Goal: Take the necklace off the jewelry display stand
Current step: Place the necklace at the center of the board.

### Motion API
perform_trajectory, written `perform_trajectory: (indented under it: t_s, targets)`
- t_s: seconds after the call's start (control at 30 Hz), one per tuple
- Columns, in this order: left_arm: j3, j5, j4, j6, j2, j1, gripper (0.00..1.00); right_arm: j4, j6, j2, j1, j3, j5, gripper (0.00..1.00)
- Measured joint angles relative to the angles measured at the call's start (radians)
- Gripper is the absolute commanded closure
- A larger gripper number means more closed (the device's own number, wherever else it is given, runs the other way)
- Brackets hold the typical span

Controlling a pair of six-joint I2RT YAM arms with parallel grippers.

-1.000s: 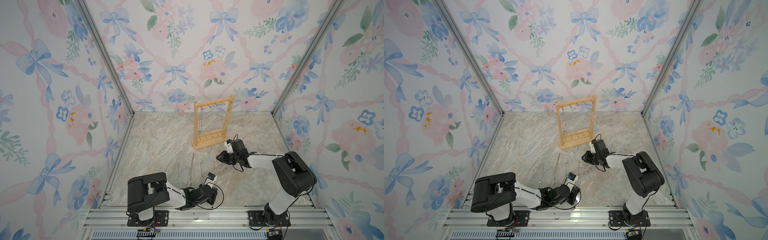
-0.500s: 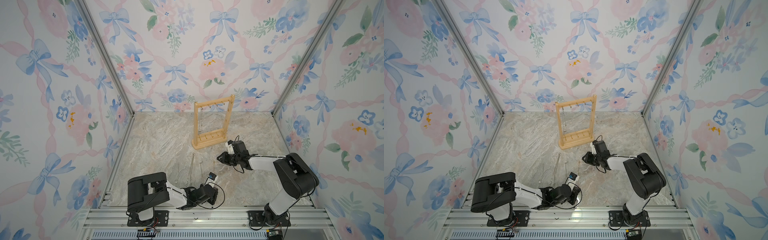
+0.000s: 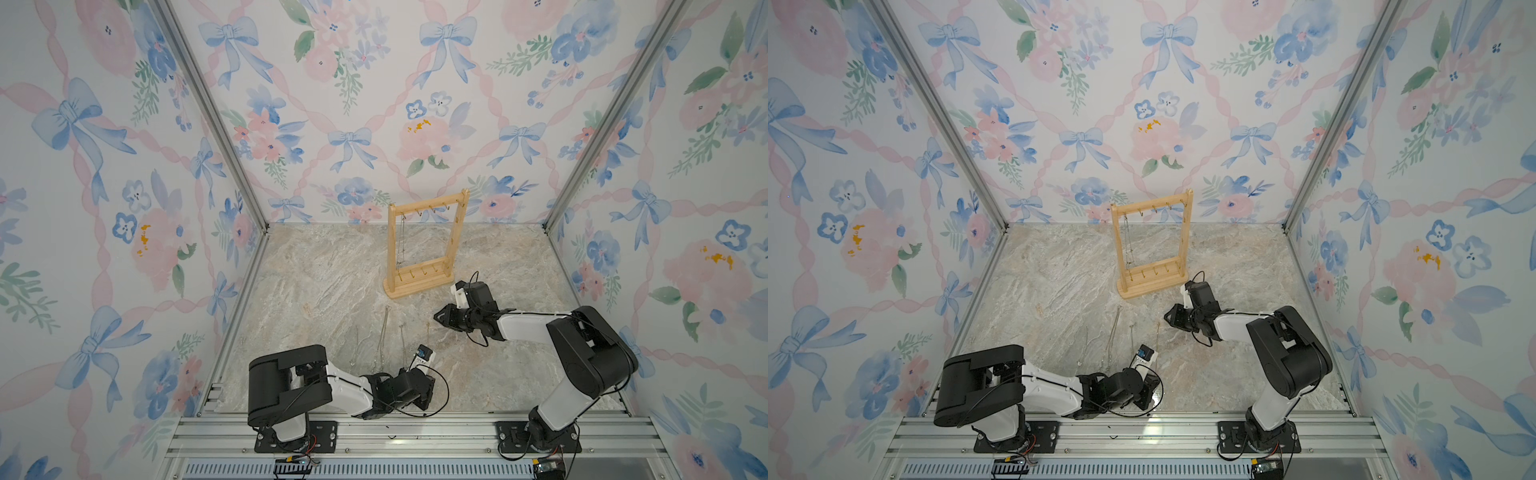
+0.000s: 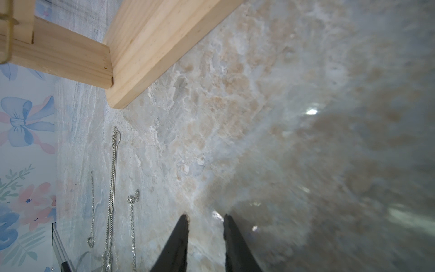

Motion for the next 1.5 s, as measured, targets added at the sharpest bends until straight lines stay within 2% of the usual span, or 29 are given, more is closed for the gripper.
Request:
perform_trajectory:
  t_s: [0.4, 1.07, 1.27, 1.5]
  targets:
    - [0.007, 0.0, -0.038, 0.003, -0.018, 0.0, 0.8, 0.003, 0.0, 0.0, 0.002, -0.003, 0.0, 0.71]
    - [0.019, 0.0, -0.06, 0.022, -0.046, 0.0, 0.78, 0.005, -0.003, -0.021, 0.009, -0.02, 0.001, 0.74]
    - [0.019, 0.0, -0.06, 0.022, -0.046, 0.0, 0.77, -0.003, -0.052, -0.074, 0.073, -0.022, 0.008, 0.8]
    - [0.019, 0.0, -0.06, 0.022, -0.046, 0.0, 0.77, -0.059, -0.102, -0.065, 0.161, 0.031, 0.008, 0.85]
